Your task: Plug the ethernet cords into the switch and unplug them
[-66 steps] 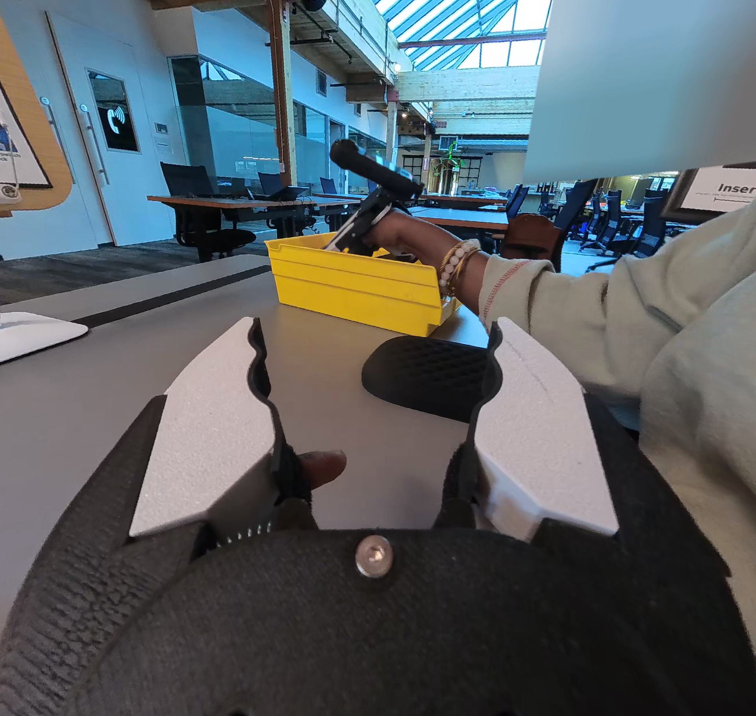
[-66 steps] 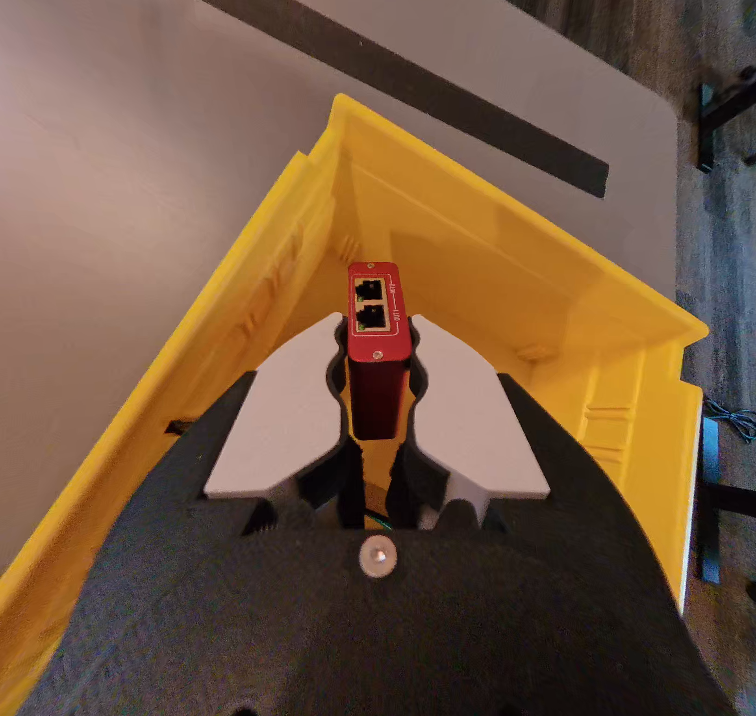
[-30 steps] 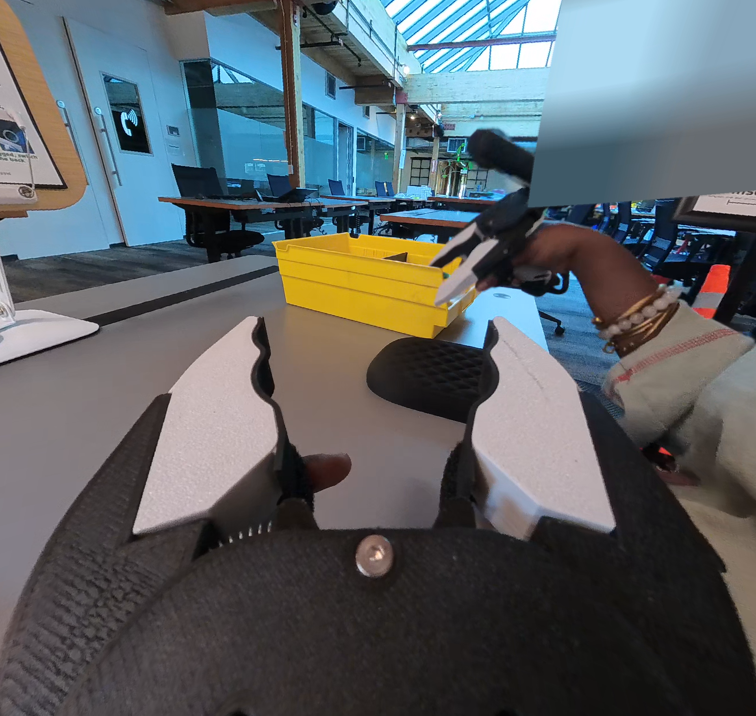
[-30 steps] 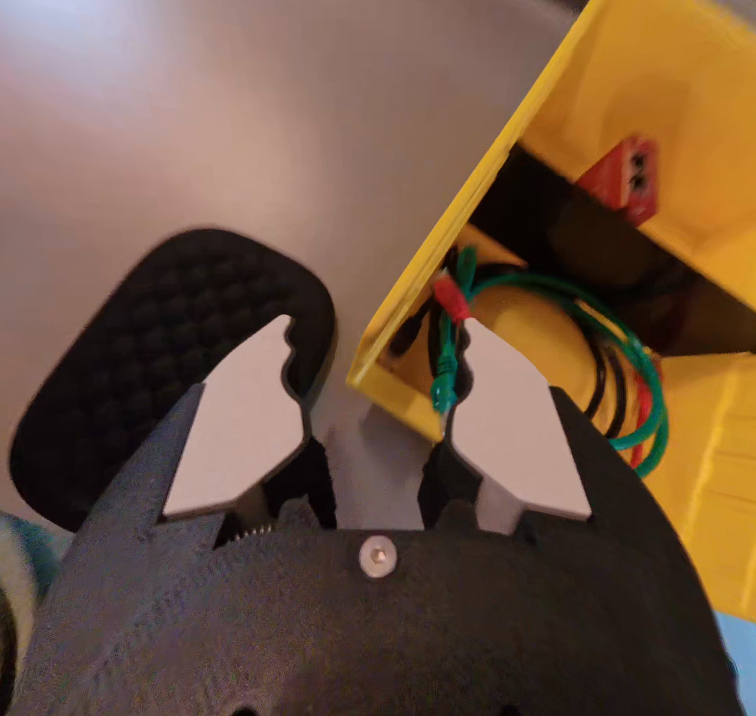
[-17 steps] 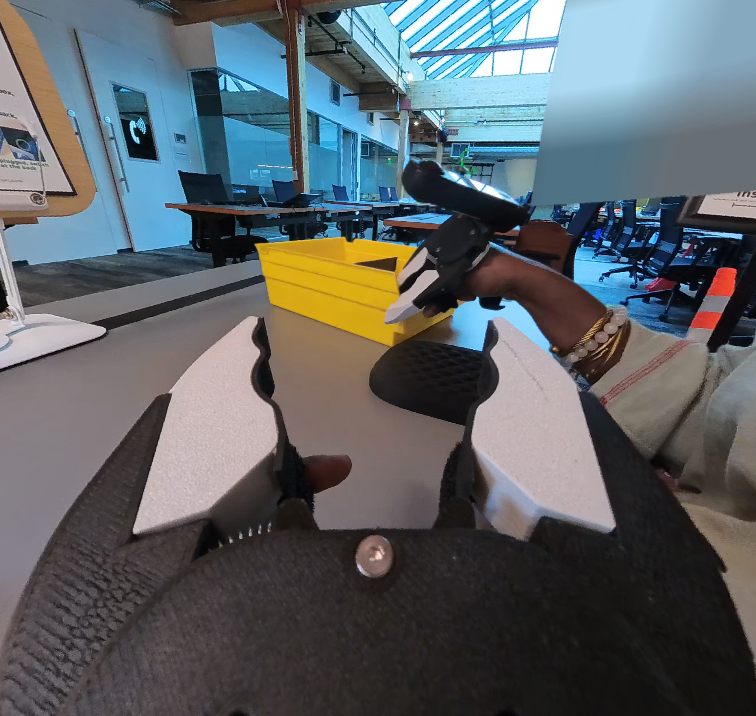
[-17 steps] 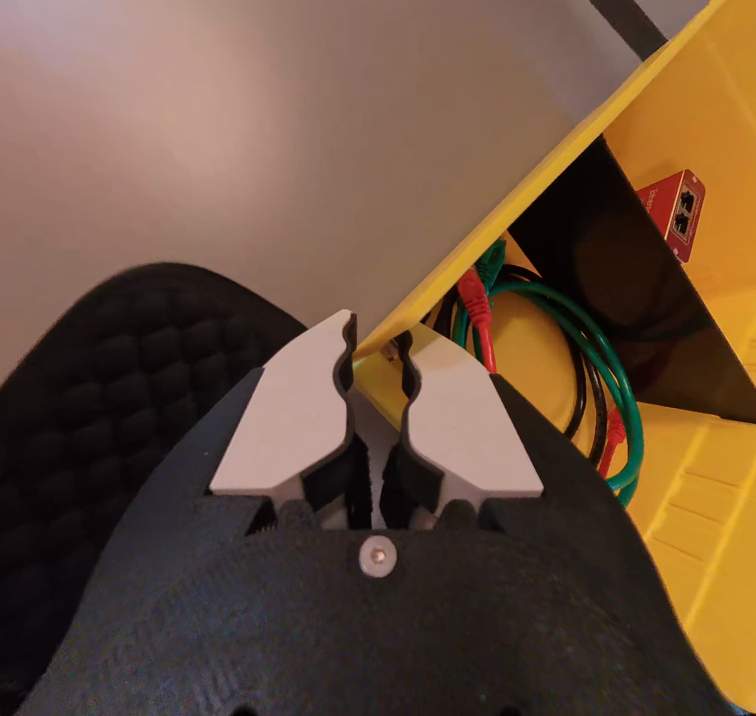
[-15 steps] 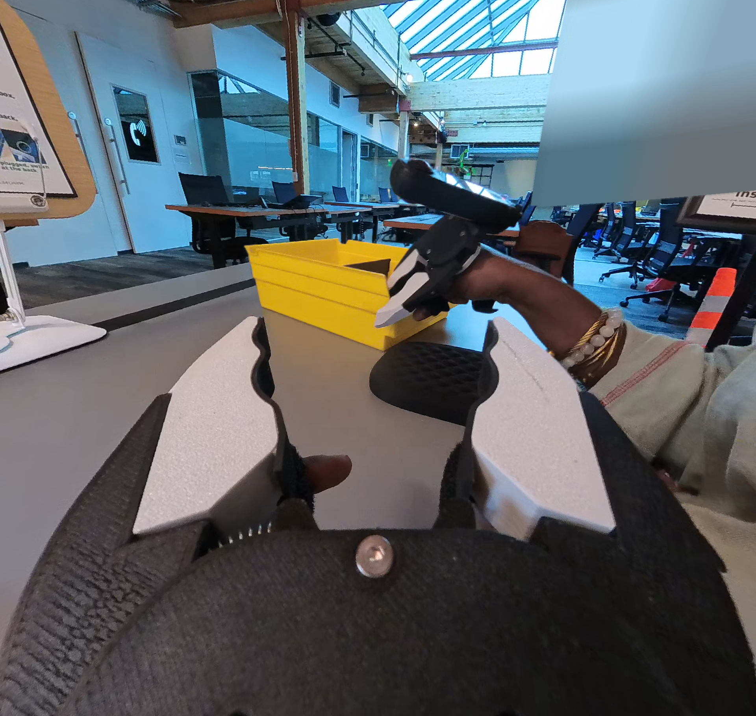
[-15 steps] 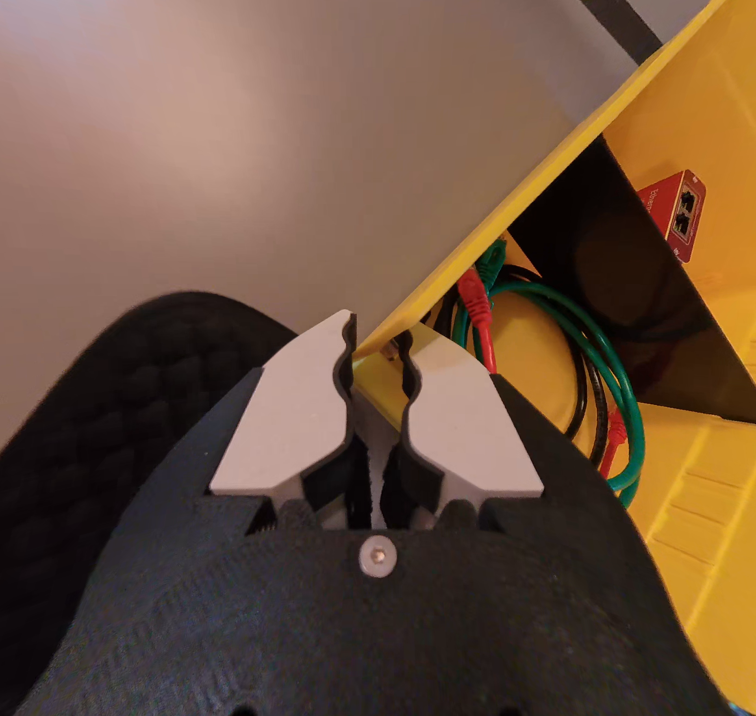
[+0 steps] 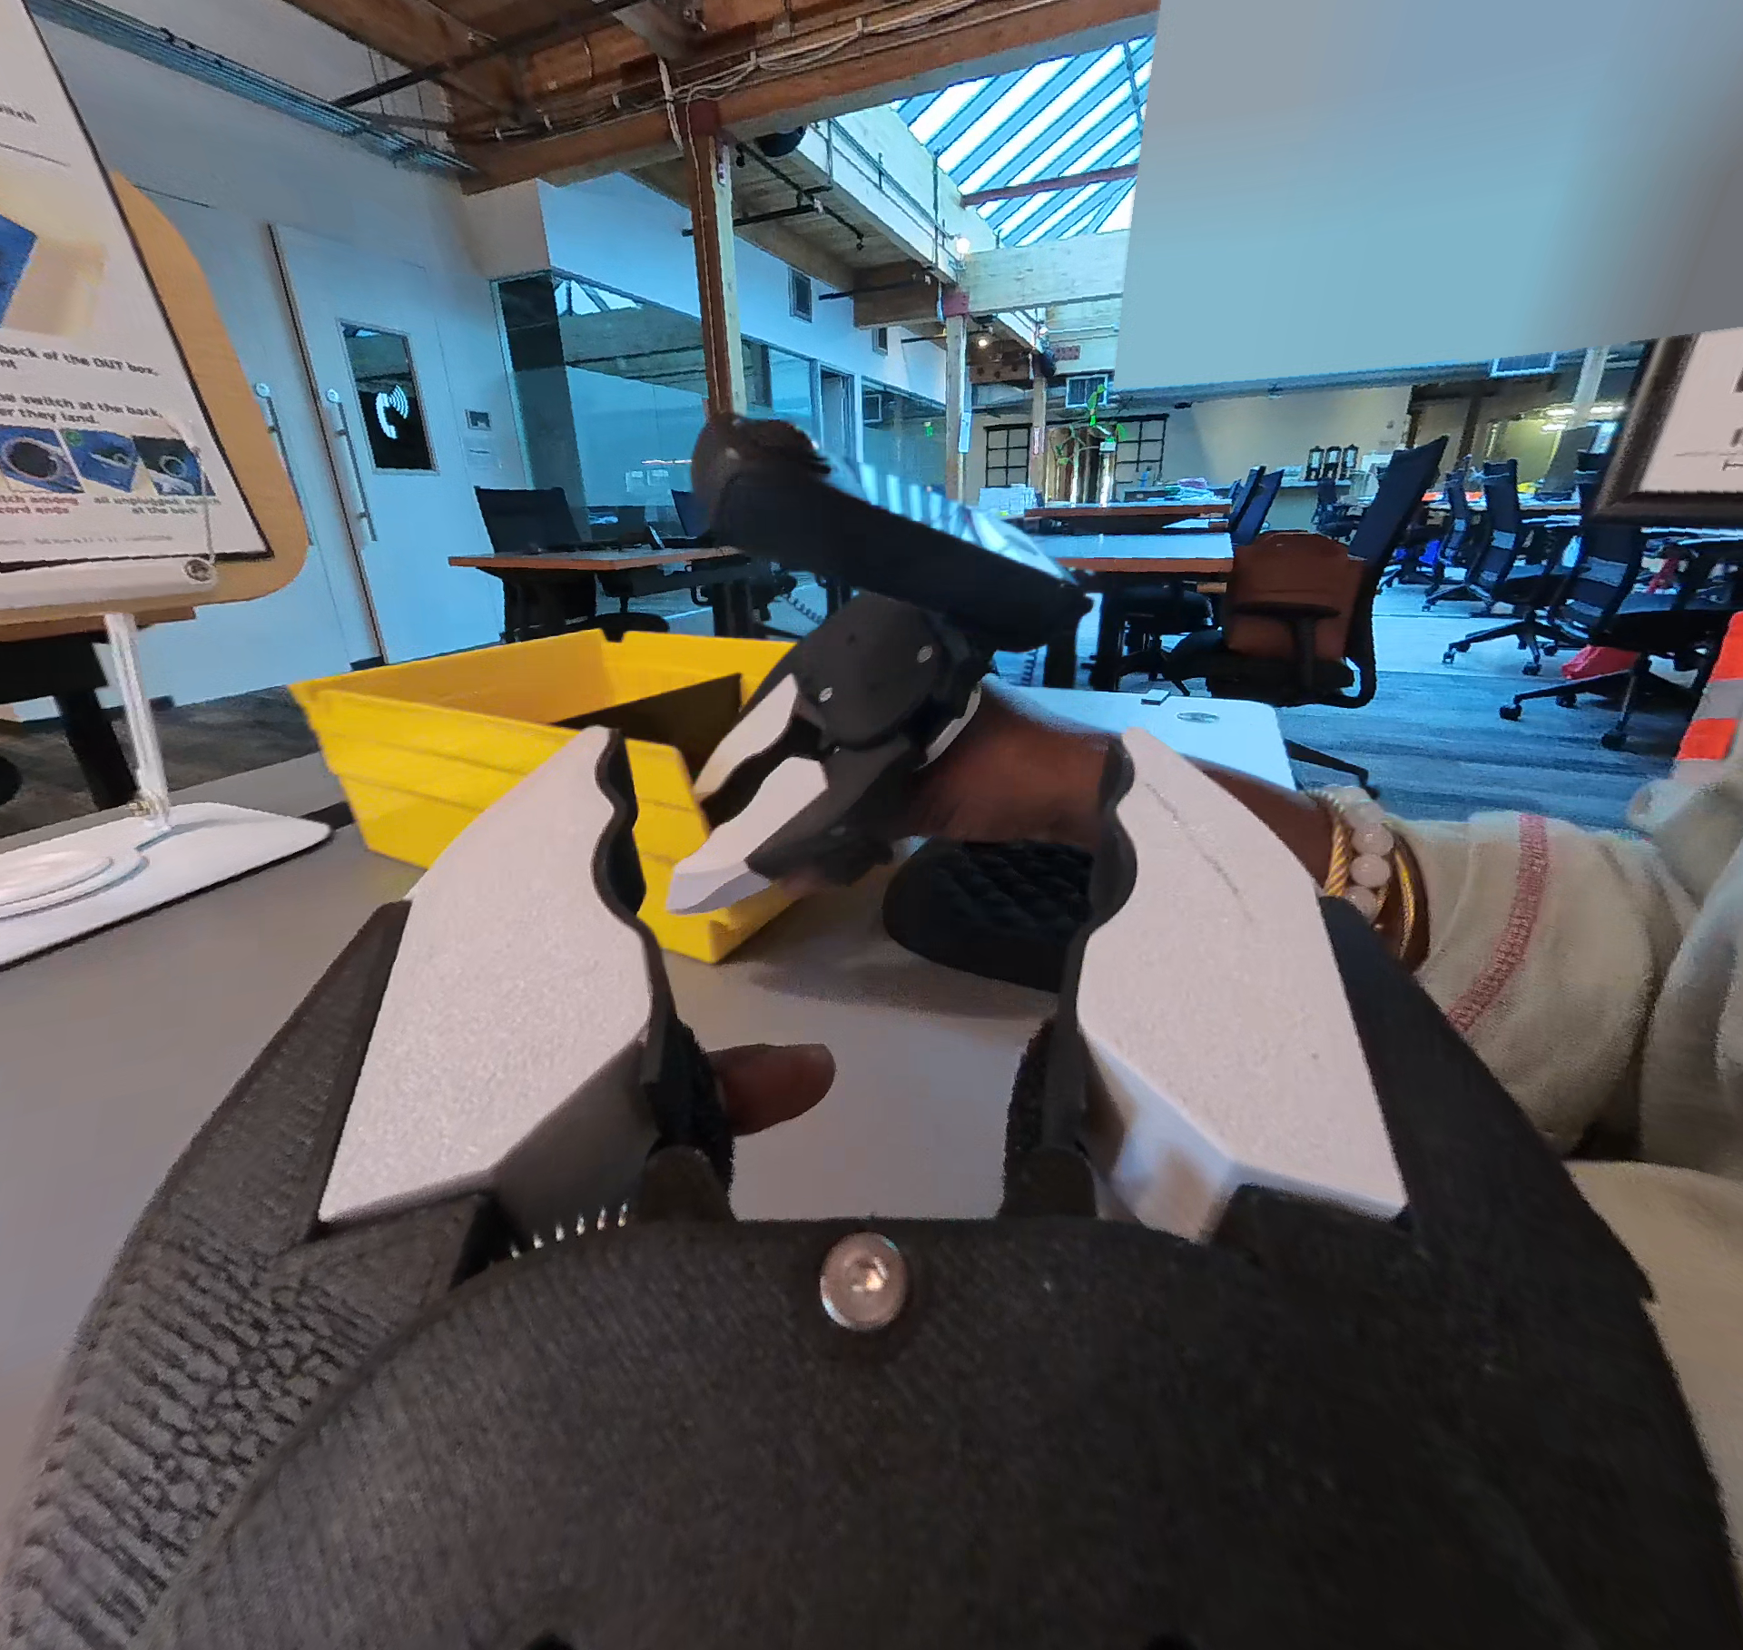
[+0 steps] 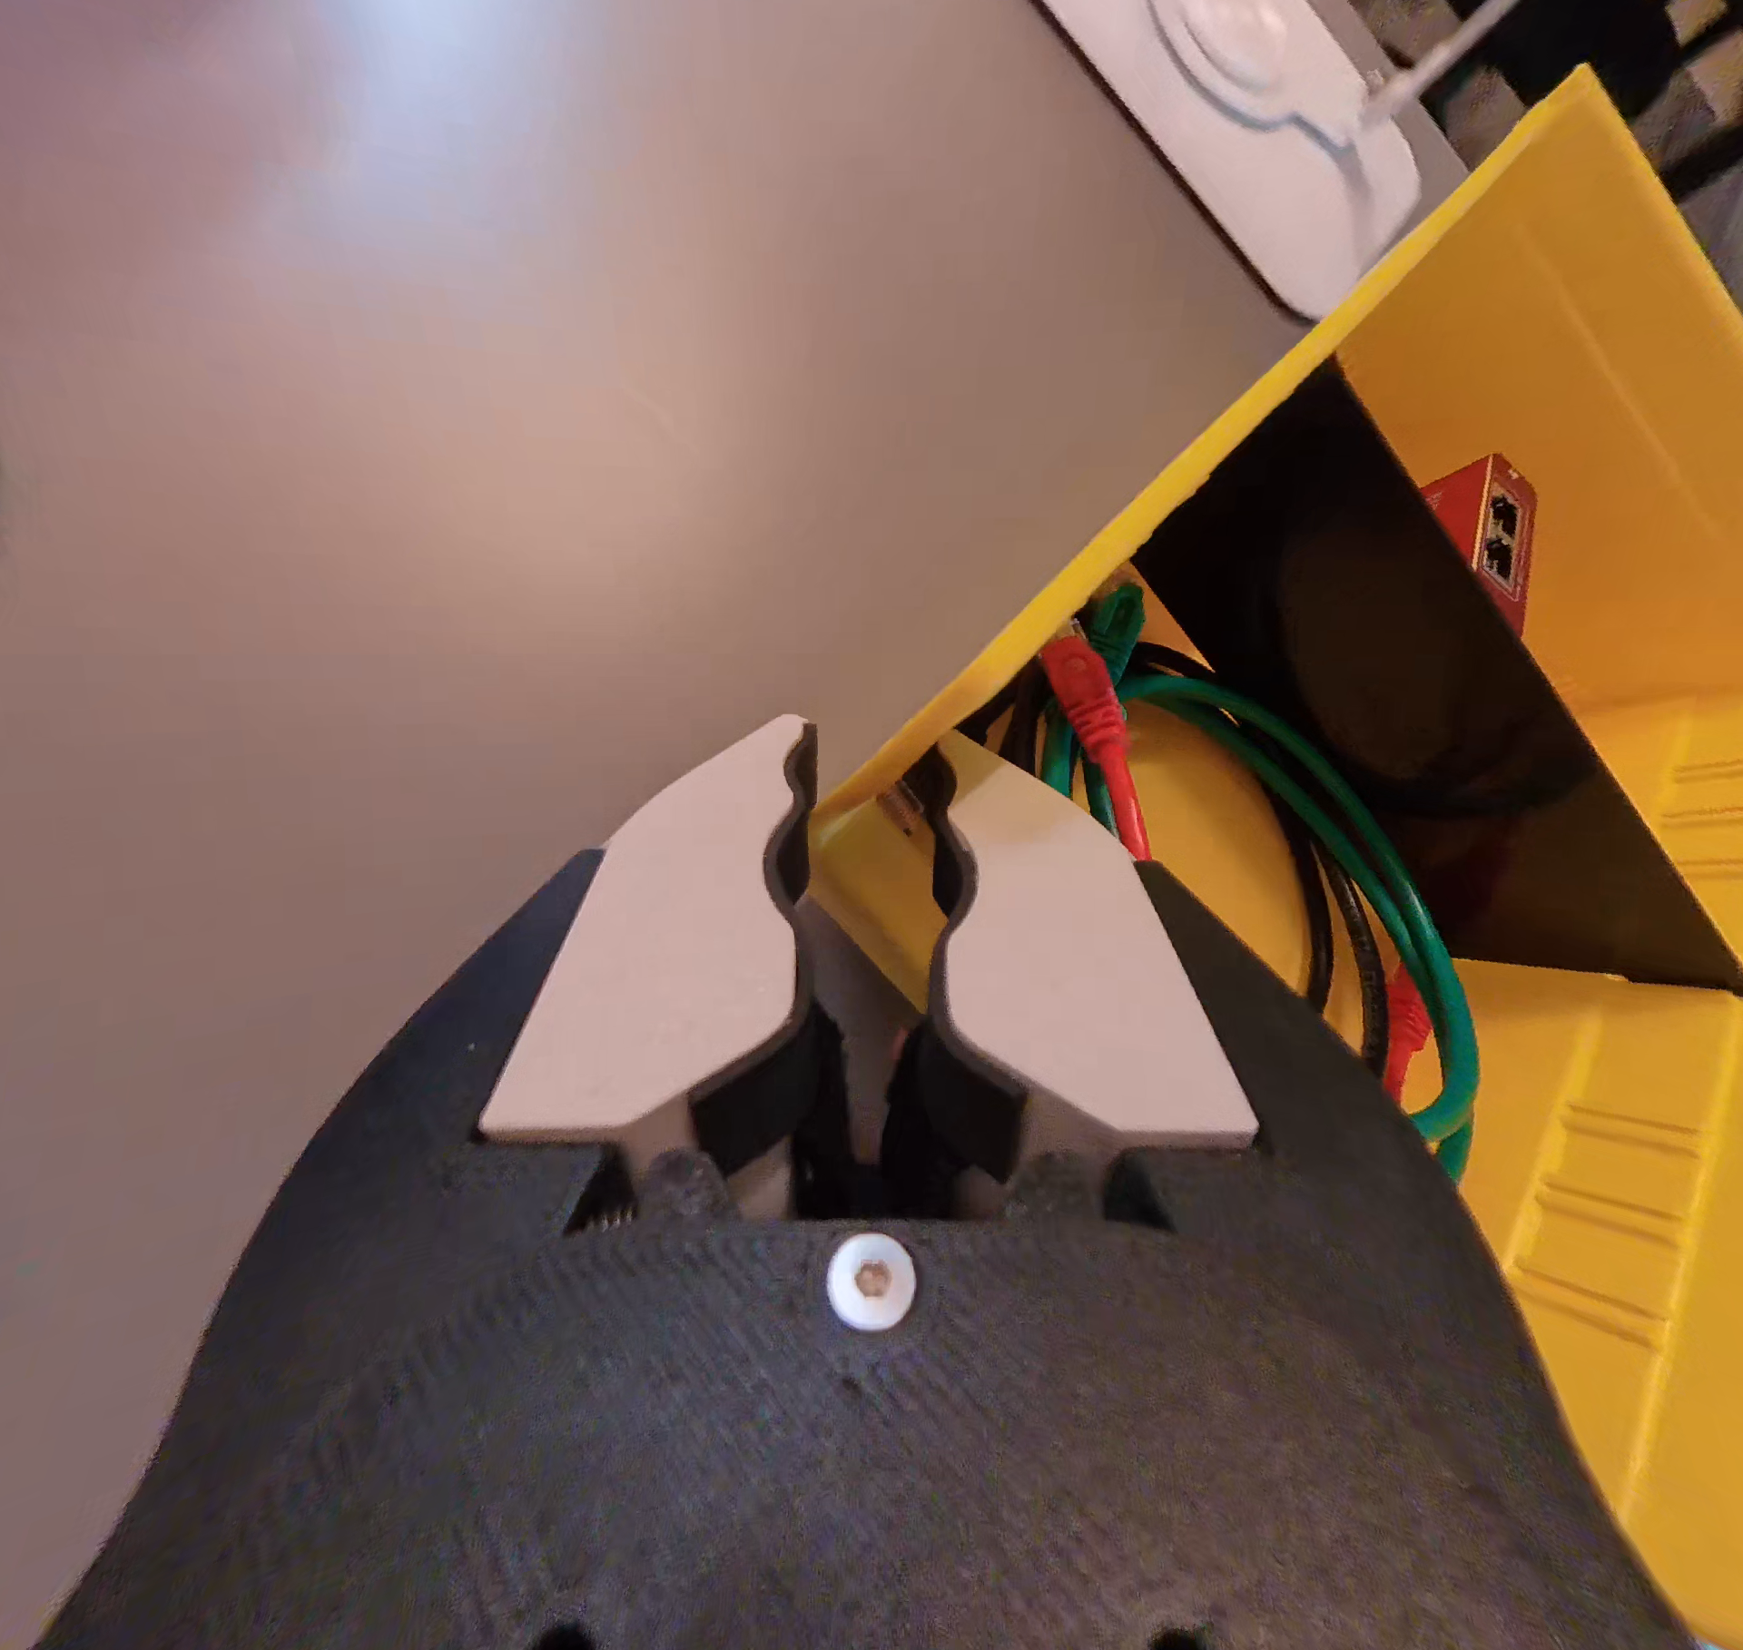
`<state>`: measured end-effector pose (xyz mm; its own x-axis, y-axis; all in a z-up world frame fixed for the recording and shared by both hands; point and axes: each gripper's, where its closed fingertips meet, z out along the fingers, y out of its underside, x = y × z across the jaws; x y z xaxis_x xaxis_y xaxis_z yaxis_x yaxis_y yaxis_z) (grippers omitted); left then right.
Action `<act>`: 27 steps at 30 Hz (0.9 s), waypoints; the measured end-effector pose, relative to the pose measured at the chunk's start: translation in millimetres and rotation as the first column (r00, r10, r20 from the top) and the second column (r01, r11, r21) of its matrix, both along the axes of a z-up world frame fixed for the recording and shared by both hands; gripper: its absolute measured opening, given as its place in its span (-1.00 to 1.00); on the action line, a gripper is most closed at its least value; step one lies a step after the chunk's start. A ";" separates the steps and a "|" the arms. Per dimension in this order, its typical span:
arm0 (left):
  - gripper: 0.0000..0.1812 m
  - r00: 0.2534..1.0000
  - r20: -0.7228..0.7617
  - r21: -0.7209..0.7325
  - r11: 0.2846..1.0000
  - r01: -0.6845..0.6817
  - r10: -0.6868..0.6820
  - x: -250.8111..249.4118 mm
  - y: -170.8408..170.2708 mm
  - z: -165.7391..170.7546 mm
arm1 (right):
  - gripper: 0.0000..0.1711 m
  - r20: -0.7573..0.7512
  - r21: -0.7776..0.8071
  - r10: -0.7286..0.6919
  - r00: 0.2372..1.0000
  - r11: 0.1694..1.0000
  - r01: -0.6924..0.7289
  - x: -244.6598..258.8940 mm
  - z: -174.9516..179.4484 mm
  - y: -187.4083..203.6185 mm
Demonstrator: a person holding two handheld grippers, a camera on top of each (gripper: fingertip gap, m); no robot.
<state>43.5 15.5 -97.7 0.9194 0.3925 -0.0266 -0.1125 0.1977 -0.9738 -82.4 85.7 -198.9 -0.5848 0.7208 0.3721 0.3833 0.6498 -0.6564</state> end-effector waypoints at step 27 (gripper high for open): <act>-0.08 0.280 0.321 -0.257 0.367 -0.894 0.905 -12.6 -439.6 -41.5 | -0.34 -0.305 -0.355 0.461 0.833 0.757 -0.548 64.7 44.1 -233.2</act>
<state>30.9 -424.1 -139.2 -0.0843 0.9819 0.1696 0.1333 0.1798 -0.9746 -17.7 -147.5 -154.8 -0.8577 0.4488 0.2510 -0.0811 0.3640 -0.9278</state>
